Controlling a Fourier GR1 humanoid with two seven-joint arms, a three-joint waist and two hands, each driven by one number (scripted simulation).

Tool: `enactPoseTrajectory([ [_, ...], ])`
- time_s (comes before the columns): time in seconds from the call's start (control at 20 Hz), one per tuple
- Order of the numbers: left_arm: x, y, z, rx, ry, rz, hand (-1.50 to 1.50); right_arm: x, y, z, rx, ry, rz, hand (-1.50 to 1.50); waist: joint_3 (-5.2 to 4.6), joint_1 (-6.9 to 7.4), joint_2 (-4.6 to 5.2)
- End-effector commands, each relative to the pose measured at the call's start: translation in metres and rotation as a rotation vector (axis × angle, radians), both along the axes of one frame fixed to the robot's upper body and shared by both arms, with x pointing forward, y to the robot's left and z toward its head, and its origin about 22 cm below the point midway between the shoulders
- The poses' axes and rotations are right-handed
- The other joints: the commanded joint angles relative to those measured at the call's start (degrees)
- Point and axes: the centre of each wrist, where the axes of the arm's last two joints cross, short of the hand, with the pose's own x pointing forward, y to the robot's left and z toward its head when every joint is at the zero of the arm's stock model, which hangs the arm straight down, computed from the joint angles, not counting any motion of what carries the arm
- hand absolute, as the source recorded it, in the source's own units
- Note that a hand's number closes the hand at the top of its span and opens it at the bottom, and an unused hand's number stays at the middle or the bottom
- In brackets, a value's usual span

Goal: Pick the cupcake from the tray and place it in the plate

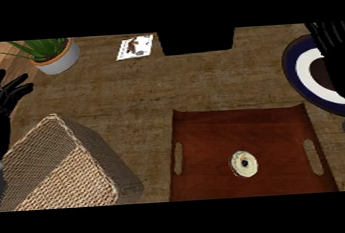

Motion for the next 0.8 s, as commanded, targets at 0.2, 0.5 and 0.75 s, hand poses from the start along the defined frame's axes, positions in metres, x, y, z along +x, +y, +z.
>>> enactPoseTrajectory([
  [0.2,-0.003,-0.031,-0.023,0.014,0.182,-0.113,0.00,-0.012,0.044,-0.049,0.081,0.085,0.544,1.50,-6.30,-0.53,4.03],
  [0.5,-0.001,-0.048,-0.032,-0.059,0.304,-0.160,0.00,-0.034,0.005,-0.110,0.004,-0.042,0.310,-1.50,-6.32,-2.79,4.13],
  [0.75,0.002,-0.061,-0.028,-0.066,0.325,-0.192,0.00,-0.048,-0.004,-0.144,-0.184,-0.019,0.577,-1.50,-6.53,-1.39,3.70],
])
